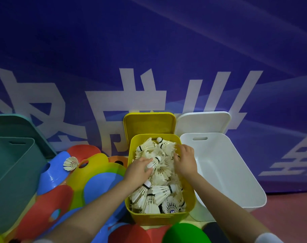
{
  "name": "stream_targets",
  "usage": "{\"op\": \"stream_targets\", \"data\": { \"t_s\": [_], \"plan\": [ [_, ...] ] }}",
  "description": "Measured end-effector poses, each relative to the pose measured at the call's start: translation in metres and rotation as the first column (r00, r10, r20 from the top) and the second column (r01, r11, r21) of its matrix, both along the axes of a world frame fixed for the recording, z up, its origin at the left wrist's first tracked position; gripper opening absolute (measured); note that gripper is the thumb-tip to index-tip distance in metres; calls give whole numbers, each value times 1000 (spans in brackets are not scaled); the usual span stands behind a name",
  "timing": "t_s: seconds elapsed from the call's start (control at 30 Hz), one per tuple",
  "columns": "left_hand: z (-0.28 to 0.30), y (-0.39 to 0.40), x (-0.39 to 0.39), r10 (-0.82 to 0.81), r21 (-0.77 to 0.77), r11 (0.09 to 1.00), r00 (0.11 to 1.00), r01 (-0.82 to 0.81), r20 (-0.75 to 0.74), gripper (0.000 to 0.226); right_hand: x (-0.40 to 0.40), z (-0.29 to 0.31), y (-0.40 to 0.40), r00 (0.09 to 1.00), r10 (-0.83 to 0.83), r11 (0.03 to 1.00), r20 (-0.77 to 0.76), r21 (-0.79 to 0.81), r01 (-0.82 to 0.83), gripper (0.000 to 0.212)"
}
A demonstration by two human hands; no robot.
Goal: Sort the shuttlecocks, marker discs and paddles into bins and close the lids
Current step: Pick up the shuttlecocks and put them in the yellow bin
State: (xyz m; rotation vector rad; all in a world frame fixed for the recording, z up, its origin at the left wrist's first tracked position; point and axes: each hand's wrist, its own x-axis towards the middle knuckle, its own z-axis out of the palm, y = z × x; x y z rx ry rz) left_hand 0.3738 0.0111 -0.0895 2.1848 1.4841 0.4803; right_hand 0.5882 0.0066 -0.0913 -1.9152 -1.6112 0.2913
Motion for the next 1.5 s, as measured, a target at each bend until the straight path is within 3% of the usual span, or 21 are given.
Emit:
{"op": "stream_targets", "data": {
  "t_s": [0.17,0.4,0.53,0.63,0.7,0.87,0.97,1.03,1.13,1.3,1.4,1.5],
  "plan": [
    [8,13,2,7,16,1000,993,-6,-115,47,7,5,-9,995,-51,987,-81,-158,38,45],
    [27,4,-18,25,46,998,974,-36,224,43,22,4,-25,963,-137,957,-233,-283,67,40],
    [28,0,-57,76,48,994,949,-95,306,36,13,16,-28,989,-113,980,-91,-173,96,39],
    [21,1,-98,156,31,984,922,-178,354,31,-15,33,-25,1000,-11,1000,-28,-19,11,37],
    [15,1,-128,228,-14,971,909,-239,349,28,-47,44,-20,994,92,995,-66,42,-89,36],
    [-10,8,-210,431,-62,899,846,-434,315,28,-142,54,3,937,312,950,-156,71,-305,34],
    [-19,12,-254,578,-118,816,788,-566,211,33,-196,51,22,905,412,910,-106,97,-403,32],
    [-23,17,-278,613,-135,790,779,-598,132,42,-227,44,36,887,448,894,-109,49,-445,32],
    [-29,32,-301,555,-160,824,831,-544,39,55,-264,24,58,878,474,861,-75,-170,-479,40],
    [-36,72,-312,351,-101,925,926,-366,-141,69,-289,-19,79,934,356,829,30,-472,-300,56],
    [-39,97,-311,256,-157,950,961,-271,-109,64,-288,-36,77,948,317,798,38,-551,-245,56],
    [-50,117,-315,329,-237,913,943,-331,-49,49,-282,-46,70,946,315,791,80,-572,-215,50]
  ]
}}
